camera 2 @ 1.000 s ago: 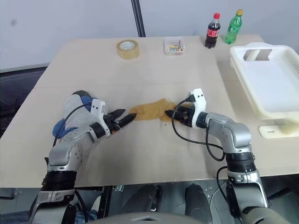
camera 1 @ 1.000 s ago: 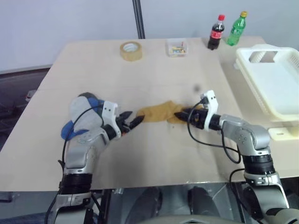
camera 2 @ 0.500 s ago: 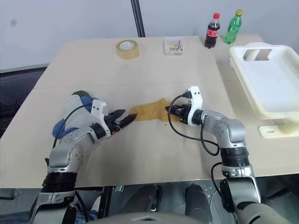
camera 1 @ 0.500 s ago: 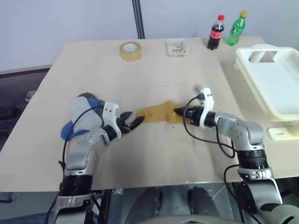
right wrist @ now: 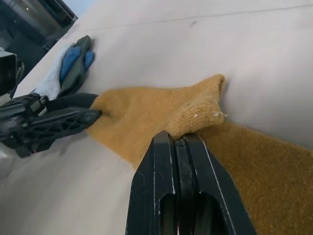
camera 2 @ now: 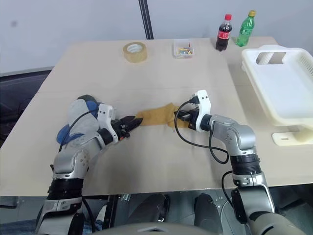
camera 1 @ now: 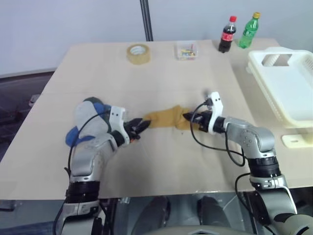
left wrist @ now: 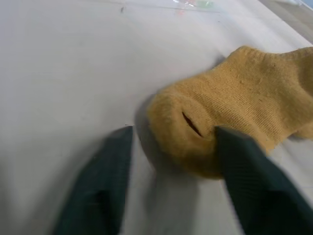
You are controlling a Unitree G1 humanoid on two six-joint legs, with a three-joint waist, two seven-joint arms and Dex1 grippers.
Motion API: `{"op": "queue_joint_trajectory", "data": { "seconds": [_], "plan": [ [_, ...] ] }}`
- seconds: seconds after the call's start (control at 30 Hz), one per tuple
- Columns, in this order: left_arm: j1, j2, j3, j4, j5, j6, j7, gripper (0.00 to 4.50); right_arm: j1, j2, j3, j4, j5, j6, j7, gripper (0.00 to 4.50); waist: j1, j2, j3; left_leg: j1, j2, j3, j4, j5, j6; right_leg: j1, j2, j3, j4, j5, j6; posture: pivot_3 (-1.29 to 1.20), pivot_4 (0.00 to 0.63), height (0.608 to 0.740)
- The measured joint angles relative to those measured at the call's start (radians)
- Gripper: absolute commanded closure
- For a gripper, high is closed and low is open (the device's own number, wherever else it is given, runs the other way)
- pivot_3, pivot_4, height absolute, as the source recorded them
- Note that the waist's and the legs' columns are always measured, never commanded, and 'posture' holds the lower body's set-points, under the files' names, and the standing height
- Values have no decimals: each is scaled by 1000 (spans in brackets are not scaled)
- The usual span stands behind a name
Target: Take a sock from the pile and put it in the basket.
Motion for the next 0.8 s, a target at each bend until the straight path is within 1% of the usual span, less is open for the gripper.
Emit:
{"op": "queue_joint_trajectory", "data": {
  "seconds": [0.07, 0.1, 0.4, 0.5, 0.6, 0.67, 0.73, 0.77, 0.8],
  "plan": [
    [-5, 1, -10, 8, 10, 2, 0, 4327, 1, 0, 6, 0, -2, -3, 1, 4500, 0, 0, 0, 0, 0, 0, 0, 0, 0, 0, 0, 0, 0, 0, 0, 0, 150, 740],
    [-5, 0, -13, 9, 10, 2, 0, 4473, 1, 0, 7, 0, -2, -5, 2, 4500, 0, 0, 0, 0, 0, 0, 0, 0, 0, 0, 0, 0, 0, 0, 0, 0, 150, 740],
    [14, -6, -28, -16, -3, 3, -34, 4473, 2, -2, 8, -16, 1, -16, 11, 4500, -1, 0, 0, 0, 0, 0, 0, 0, 0, 0, 0, 0, -1, 0, 0, 0, 150, 740],
    [66, -12, -21, -79, -62, 32, -57, 4473, 3, 30, -47, -64, 54, 36, -29, 4500, -4, 0, 0, -1, 0, 0, -1, 0, 0, -1, 0, 0, -1, 0, 0, 0, 150, 740],
    [82, -56, 6, -148, -163, 82, -57, 4473, 5, 8, -74, -159, 103, 111, -56, 4500, -1, 0, 0, -2, 0, -1, -1, 0, 0, -2, 0, 0, -1, 0, 0, 0, 150, 740],
    [74, -59, 22, -200, -200, 97, -51, 4473, 13, -5, -101, -218, 142, 157, -71, 4500, -1, 0, 0, -2, 0, -1, -1, 0, 0, -2, 0, 0, -1, 0, 0, 0, 150, 740],
    [68, -49, 19, -236, -200, 99, -49, 4473, 24, -15, -130, -259, 170, 191, -84, 4500, 0, 0, 0, -2, 0, -1, -1, 0, 0, -2, 0, 0, -1, 0, 0, 0, 150, 740],
    [59, -42, 8, -254, -198, 100, -39, 4473, 36, -31, -168, -299, 203, 234, -103, 4500, 0, 0, 0, -2, 0, 0, -2, 0, 0, -2, -1, 0, -1, 0, 0, 0, 150, 740],
    [58, -42, 8, -256, -198, 100, -38, 4473, 37, -33, -170, -302, 206, 237, -104, 4500, 0, 0, 0, -2, 0, 0, -2, 0, 0, -2, -1, 0, -1, 0, 0, 0, 150, 740]
  ]
}}
